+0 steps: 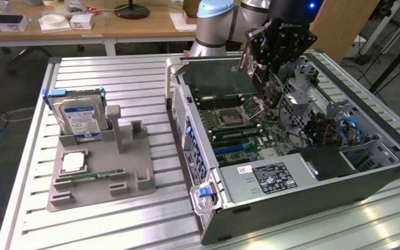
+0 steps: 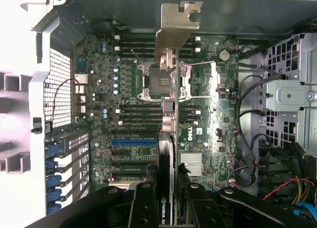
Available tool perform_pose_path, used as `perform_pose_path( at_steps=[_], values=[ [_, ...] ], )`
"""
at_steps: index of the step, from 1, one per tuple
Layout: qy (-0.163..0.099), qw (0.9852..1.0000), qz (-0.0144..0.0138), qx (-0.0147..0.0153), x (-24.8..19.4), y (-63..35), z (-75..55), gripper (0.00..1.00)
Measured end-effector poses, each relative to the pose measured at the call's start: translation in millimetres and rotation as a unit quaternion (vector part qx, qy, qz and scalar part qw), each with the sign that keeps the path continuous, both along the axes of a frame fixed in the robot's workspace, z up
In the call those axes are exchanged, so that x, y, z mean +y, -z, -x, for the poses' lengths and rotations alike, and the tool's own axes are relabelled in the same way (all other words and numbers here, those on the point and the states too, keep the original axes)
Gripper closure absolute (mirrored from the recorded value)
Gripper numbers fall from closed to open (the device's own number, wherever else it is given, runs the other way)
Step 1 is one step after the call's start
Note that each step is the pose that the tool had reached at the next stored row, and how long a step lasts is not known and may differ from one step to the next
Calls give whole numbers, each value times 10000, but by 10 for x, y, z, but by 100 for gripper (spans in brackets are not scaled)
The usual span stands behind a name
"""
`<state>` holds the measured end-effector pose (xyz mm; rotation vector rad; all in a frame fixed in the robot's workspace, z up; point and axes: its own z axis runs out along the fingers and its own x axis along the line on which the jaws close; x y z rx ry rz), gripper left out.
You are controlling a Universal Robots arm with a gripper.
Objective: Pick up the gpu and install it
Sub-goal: 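Insert the gpu into the slot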
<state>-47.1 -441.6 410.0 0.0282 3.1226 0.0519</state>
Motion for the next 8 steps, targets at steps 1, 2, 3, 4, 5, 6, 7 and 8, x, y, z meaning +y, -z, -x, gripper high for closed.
perform_pose_path(
  at_steps=[1,2,3,4,5,6,7,8],
  values=[
    [-14,10000,0,0,0,0,0,74],
    [-26,10000,0,0,0,0,0,74],
    [-36,10000,0,0,0,0,0,74],
    [-46,10000,0,0,0,0,0,74],
    [-57,10000,0,0,0,0,0,74],
    [-68,10000,0,0,0,0,0,74],
    [-80,10000,0,0,0,0,0,74],
    [-90,10000,0,0,0,0,0,74]
  ],
)
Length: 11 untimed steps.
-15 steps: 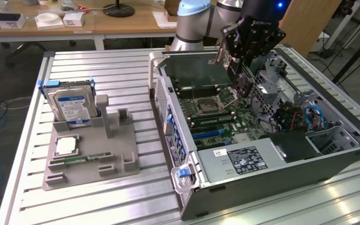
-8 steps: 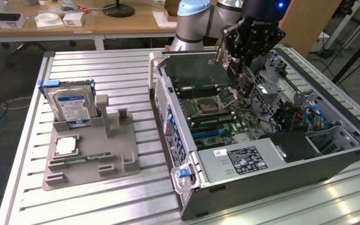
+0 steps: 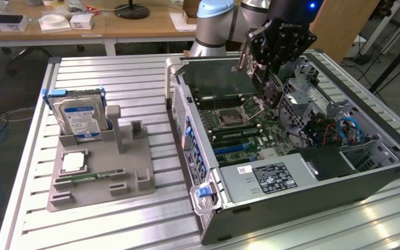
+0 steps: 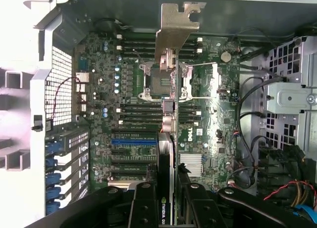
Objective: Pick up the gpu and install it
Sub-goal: 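Insert the gpu into the slot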
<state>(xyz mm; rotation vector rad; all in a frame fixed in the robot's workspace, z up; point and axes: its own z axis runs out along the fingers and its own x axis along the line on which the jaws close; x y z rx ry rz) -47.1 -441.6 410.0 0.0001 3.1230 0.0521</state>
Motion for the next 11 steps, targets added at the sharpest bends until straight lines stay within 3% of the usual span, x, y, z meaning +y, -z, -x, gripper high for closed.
perform_pose_path(
  at_steps=[11],
  values=[
    [-36,10000,0,0,4,0,0,74]
  ],
)
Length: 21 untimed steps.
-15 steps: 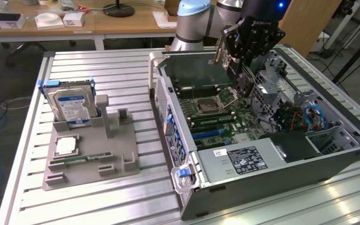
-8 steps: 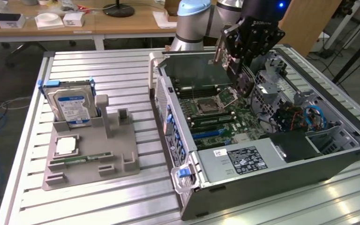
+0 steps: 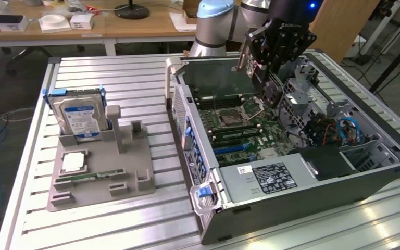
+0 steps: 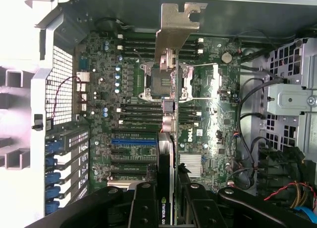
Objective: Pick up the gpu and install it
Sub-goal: 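Insert the gpu into the slot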
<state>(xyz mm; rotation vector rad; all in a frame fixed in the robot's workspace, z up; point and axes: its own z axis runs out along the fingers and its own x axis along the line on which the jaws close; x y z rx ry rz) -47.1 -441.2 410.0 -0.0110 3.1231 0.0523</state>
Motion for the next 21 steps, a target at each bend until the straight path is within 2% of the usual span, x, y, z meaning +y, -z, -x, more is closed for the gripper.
perform_pose_path(
  at_steps=[21],
  values=[
    [-135,9999,1,0,1,-1,-2,74]
  ],
)
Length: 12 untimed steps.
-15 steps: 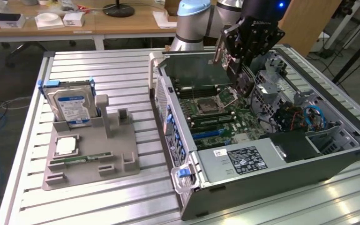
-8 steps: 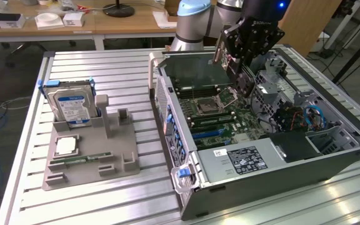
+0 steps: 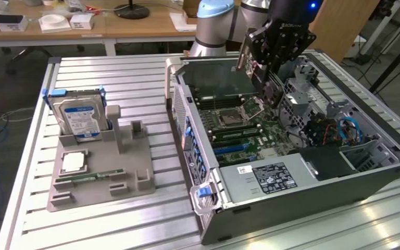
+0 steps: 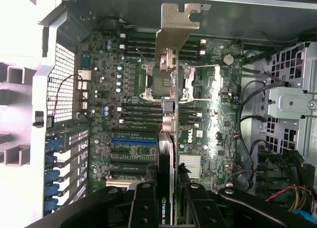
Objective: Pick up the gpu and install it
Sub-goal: 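Insert the gpu into the slot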
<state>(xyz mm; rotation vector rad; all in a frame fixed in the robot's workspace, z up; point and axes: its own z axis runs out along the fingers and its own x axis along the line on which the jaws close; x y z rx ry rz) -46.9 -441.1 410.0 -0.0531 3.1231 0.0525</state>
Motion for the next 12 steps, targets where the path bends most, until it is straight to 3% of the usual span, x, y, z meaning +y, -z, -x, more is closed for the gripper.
perform_pose_path(
  at_steps=[12],
  values=[
    [-49,10000,0,0,0,0,0,74]
  ],
)
